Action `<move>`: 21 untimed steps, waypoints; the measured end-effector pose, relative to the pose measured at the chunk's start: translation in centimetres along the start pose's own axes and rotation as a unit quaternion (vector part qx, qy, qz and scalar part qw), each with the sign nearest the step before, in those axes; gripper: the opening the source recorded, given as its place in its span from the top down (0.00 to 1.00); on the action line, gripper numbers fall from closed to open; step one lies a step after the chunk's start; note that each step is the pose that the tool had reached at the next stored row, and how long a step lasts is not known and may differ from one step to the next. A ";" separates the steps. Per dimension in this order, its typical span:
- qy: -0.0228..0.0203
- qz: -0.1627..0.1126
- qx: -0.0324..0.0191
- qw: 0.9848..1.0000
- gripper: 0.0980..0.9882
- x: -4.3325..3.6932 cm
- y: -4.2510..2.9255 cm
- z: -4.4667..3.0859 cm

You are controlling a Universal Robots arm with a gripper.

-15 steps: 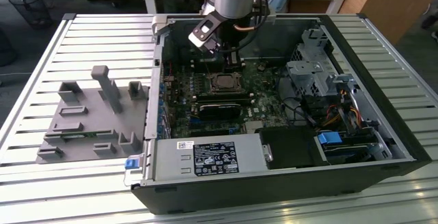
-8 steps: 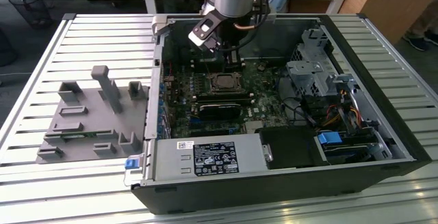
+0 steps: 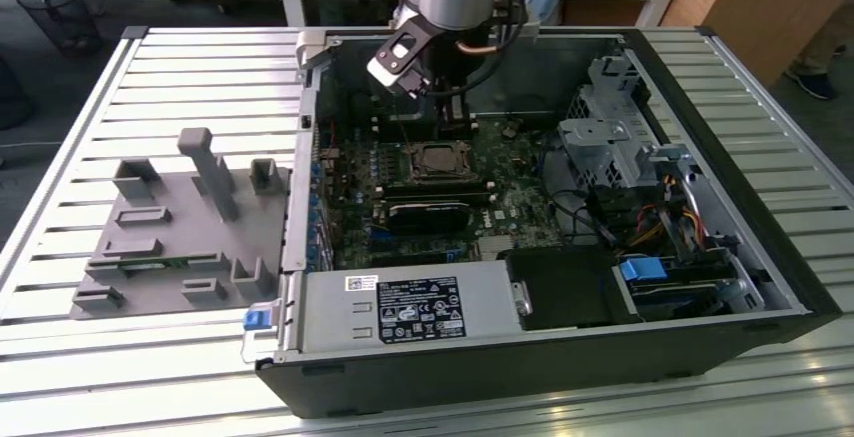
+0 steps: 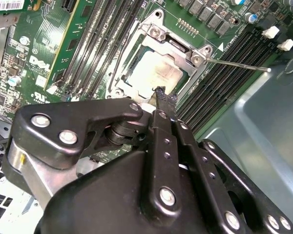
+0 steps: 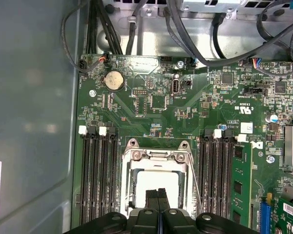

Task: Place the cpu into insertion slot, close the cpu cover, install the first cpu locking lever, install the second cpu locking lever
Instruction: 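Install the first cpu locking lever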

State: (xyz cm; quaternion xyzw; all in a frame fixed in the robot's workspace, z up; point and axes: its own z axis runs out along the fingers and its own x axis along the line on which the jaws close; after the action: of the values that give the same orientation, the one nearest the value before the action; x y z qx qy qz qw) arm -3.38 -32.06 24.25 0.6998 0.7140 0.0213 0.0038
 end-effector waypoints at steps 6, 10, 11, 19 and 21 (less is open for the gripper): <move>0.000 0.000 0.000 1.000 0.97 0.01 0.01 -0.36; 0.000 0.000 0.000 1.000 0.97 0.02 0.02 -0.62; 0.000 0.000 0.000 1.000 0.97 0.02 0.03 -0.68; 0.000 0.000 0.000 1.000 0.97 0.03 0.05 -1.30; 0.000 -0.011 0.000 1.000 0.97 0.04 0.05 -1.30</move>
State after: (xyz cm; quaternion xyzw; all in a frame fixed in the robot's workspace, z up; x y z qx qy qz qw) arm -3.38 -32.05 25.55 0.6922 0.7214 0.0215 0.0036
